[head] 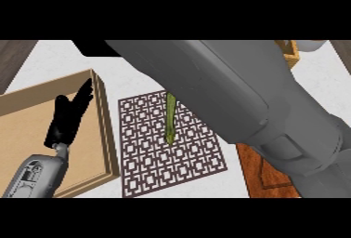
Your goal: Pick the sweet potato from the cutting board and place it in the basket
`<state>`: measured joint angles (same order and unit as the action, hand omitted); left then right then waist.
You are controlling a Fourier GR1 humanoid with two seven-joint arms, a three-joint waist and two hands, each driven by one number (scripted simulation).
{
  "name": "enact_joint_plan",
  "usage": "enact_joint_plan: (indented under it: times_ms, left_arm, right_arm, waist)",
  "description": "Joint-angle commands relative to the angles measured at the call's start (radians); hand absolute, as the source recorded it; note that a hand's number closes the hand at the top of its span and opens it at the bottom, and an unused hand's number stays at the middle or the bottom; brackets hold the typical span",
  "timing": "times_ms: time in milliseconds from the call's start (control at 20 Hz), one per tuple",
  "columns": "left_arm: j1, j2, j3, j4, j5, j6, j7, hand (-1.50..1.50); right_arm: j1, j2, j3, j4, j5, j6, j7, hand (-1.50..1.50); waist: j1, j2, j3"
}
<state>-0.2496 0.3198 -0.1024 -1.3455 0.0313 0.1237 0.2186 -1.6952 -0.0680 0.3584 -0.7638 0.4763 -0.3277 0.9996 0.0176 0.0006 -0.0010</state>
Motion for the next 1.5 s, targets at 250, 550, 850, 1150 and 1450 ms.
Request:
enact_joint_plan:
  times_ms: [250,550,850,1150,1450]
  left_arm:
    - [0.024,-0.009,0.013,-0.004,0.012,-0.015,-0.015,0.00]
    - [0.010,-0.012,0.031,0.078,-0.022,0.001,-0.087,0.00]
    - [0.053,0.012,0.026,-0.050,-0.018,-0.014,0.014,0.00]
    - [0.055,-0.002,0.047,0.006,-0.020,-0.040,-0.067,0.00]
    - [0.034,-0.002,0.061,-0.012,-0.010,-0.059,-0.006,0.00]
  right_arm:
    - [-0.075,-0.135,0.069,0.163,0.083,0.315,0.071,1.50]
    - [0.043,-0.212,0.078,0.212,0.109,0.360,-0.048,1.50]
    - [0.133,-0.378,0.027,0.162,0.108,0.408,-0.173,1.50]
    - [0.261,-0.385,-0.013,0.063,0.101,0.407,-0.257,1.50]
    - [0.381,-0.400,-0.034,0.067,0.132,0.390,-0.355,1.50]
  waist:
    - [-0.015,-0.006,0.000]
    - [-0.021,0.002,0.000]
    - [-0.016,-0.005,0.002]
    - [-0.017,-0.001,0.001]
    - [-0.013,0.000,0.001]
